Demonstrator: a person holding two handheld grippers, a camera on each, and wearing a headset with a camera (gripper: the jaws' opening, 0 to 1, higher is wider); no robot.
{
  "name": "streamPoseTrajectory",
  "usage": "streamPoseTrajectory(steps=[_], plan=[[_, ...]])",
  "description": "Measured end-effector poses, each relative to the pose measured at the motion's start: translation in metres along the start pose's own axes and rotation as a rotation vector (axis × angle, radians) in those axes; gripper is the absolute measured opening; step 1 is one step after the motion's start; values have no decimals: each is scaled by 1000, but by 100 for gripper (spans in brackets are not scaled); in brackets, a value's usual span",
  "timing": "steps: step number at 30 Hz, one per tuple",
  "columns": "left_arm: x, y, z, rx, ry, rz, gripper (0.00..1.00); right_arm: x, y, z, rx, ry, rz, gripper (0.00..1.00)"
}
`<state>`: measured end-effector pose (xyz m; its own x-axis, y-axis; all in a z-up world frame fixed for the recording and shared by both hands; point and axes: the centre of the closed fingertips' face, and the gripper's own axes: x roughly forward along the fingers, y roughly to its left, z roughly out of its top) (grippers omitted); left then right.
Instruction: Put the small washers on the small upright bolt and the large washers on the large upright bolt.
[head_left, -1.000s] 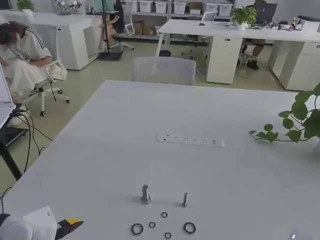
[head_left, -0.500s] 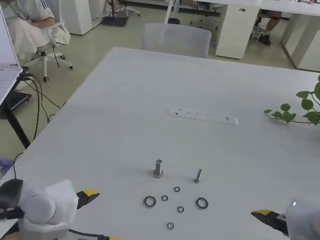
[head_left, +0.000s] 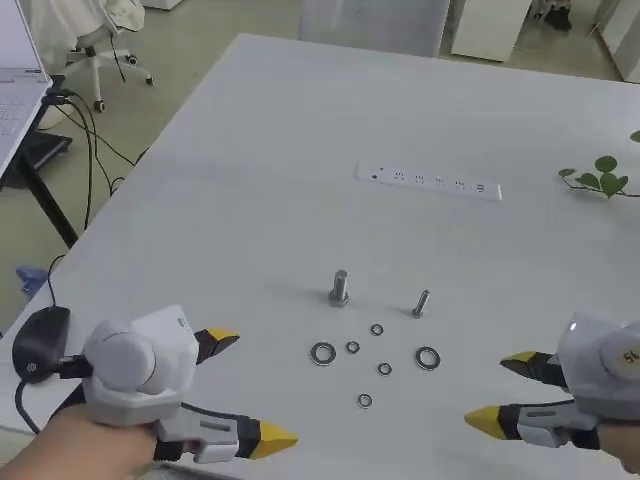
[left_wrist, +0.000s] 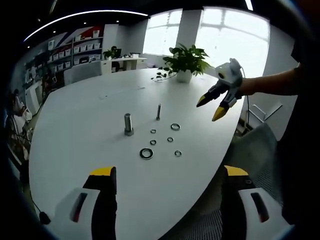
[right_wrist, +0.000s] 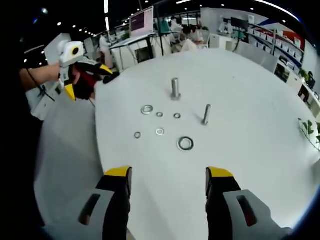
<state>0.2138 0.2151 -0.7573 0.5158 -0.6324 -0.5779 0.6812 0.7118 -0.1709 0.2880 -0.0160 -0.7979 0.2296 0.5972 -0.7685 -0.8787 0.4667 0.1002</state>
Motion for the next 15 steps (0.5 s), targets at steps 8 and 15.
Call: streamPoseTrajectory(steps=[8,15], plan=[[2,2,-1,-1,10,-2,83,11,-10,8,-51,54,17,56],[1,4,-4,32,18,9,82,21,-14,14,-82,98,30,52]])
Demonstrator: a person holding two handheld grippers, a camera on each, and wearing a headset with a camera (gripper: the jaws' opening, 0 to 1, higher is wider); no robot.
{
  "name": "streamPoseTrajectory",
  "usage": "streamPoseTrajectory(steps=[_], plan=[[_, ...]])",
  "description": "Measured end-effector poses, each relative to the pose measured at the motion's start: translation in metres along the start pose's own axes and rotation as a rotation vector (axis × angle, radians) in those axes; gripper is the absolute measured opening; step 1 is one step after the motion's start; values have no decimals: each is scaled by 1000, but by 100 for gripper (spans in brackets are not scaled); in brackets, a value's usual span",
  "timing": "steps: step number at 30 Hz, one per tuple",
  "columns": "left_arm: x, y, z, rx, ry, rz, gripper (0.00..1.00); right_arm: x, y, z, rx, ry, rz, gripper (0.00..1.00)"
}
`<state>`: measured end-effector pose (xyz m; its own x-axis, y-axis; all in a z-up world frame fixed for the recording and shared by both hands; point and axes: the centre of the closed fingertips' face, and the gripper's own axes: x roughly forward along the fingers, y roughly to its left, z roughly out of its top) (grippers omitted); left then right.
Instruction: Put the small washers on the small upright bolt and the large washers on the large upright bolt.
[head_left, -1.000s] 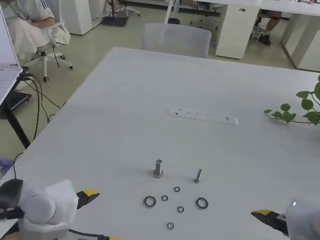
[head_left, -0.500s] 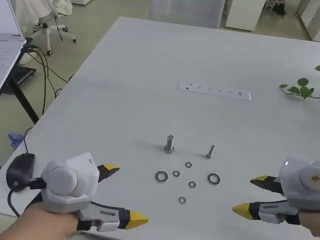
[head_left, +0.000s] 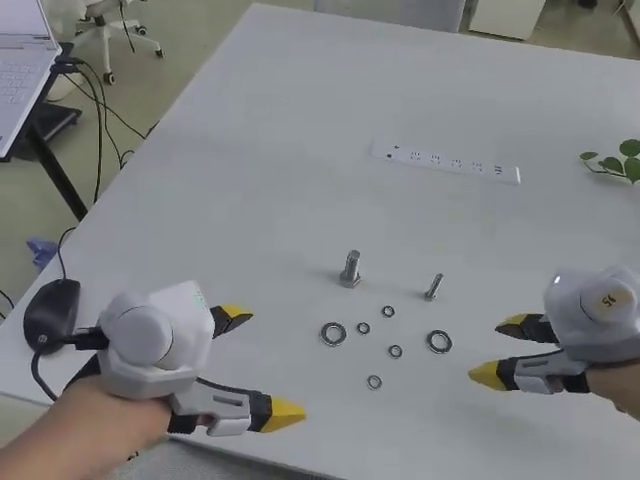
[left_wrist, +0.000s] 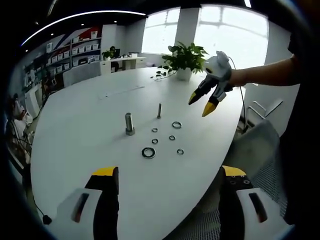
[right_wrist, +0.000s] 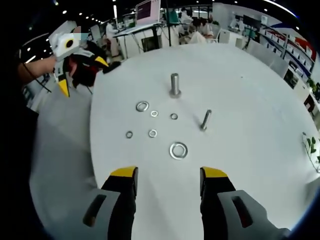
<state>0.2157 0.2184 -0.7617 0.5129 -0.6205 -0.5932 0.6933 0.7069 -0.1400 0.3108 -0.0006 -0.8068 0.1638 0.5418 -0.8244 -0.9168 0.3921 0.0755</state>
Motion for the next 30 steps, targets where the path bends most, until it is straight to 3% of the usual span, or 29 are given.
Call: streamPoseTrajectory(steps=[11,15,18,21,30], plan=[[3,1,-4,5,8,-8,85,18,-4,12,-73,78,30,49],[4,2,-8,46,28,-5,86,26,-5,15,-87,103,40,47],[4,4,-10,60,38,-4,87,32,-5,15,-125,130,45,47],[4,8,-9,26,30,3,92,38,-6,13,-151,157,49,46],[7,1,-17,72,57,-27,97,56,-10,8,-203,209,54,45]])
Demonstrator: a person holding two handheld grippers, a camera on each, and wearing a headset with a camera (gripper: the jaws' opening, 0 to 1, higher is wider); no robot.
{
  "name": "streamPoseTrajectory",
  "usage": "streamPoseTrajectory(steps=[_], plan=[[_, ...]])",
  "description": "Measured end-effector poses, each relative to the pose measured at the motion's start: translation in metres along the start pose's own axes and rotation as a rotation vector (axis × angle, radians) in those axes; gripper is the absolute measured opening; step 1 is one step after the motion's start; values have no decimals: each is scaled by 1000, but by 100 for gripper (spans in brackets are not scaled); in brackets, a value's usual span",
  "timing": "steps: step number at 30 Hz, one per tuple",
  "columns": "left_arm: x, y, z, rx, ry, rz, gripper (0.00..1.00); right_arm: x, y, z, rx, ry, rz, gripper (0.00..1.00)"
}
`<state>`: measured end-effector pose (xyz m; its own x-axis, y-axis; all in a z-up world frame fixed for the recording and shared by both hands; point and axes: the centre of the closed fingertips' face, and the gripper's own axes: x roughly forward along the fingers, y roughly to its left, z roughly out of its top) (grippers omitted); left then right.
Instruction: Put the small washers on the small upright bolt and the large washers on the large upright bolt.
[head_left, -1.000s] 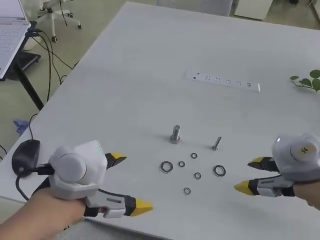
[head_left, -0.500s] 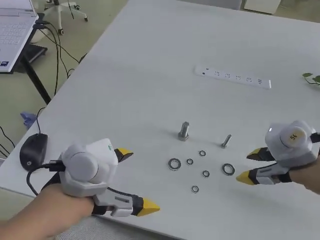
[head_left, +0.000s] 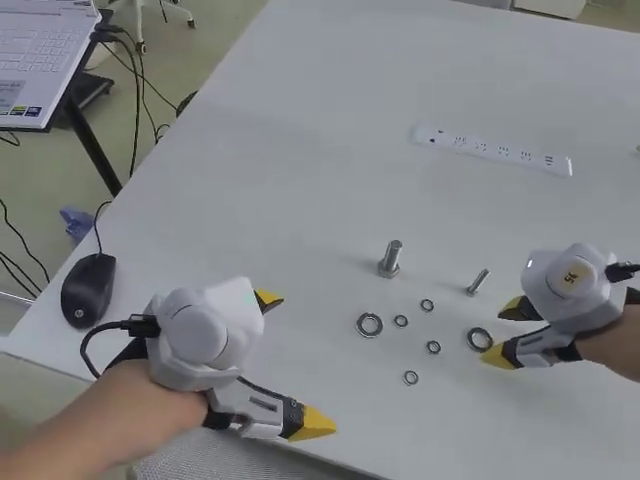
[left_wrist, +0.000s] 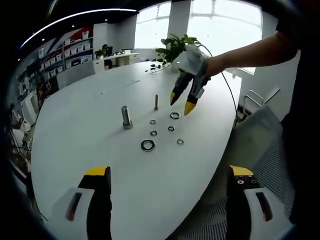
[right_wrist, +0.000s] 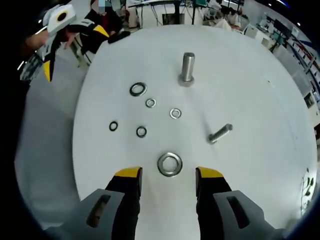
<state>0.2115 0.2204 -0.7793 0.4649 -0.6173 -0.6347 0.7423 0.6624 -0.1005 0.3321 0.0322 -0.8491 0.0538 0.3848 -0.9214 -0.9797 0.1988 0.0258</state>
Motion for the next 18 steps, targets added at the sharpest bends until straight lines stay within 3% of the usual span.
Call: streamPoseTrajectory(steps=[6,10,18], plan=[[0,3,-9,-14,39,-1,100,9,1,-2,-31,41,11,43],[-2,5,-5,-16,10,-3,99,14,0,-2,-46,65,10,42],[-5,12,-9,-15,24,16,97,18,-4,-5,-72,98,-2,42]])
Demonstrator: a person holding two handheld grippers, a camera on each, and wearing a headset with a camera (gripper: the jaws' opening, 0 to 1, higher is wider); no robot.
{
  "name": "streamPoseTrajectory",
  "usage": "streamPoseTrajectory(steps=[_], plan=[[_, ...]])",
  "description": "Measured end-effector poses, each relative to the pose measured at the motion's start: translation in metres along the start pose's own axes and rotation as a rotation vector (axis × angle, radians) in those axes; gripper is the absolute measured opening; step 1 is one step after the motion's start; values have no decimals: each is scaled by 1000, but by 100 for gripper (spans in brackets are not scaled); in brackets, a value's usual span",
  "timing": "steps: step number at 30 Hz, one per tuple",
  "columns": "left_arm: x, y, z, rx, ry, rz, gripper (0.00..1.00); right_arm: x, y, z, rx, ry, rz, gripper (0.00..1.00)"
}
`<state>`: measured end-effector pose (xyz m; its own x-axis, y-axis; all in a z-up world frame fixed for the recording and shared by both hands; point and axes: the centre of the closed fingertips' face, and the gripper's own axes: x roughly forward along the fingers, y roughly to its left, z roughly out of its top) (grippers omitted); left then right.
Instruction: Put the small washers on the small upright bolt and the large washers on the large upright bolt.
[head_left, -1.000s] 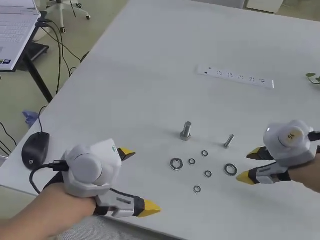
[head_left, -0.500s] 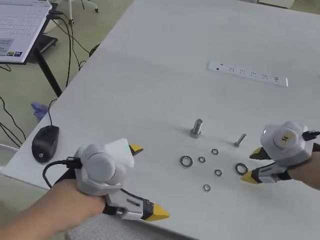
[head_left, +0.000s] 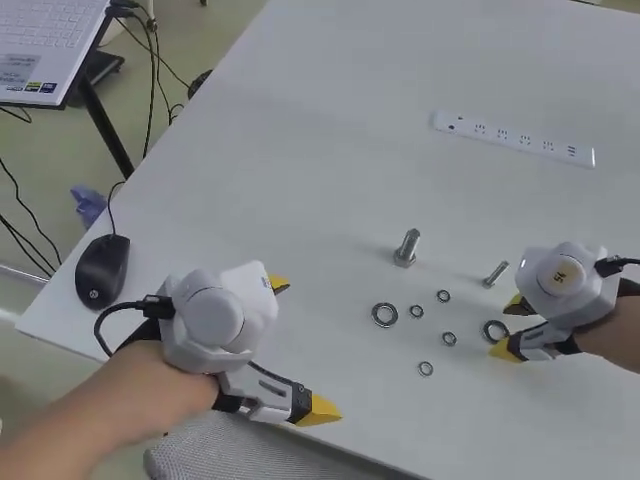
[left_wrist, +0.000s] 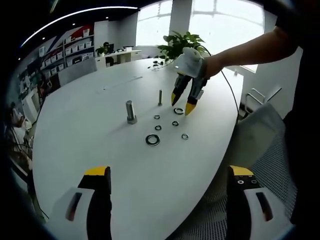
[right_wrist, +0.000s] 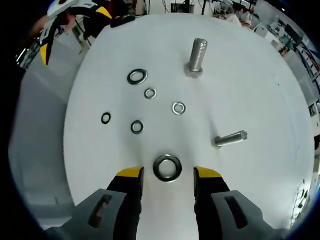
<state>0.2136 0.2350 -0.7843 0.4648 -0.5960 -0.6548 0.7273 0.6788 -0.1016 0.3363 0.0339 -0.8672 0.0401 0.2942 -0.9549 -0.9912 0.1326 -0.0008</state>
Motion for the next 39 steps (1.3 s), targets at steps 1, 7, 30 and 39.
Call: streamPoseTrajectory(steps=[1,7,30,39], plan=[[0,0,0,-1,0,0,96,0,0,0,-1,3,0,42],[0,-1,-3,1,11,-10,93,0,-1,0,5,2,3,39],[1,-4,-6,6,38,-15,83,8,-7,-5,-52,154,-7,24],[-9,-12,-13,-5,44,-15,80,7,-6,-3,-20,122,-5,21]])
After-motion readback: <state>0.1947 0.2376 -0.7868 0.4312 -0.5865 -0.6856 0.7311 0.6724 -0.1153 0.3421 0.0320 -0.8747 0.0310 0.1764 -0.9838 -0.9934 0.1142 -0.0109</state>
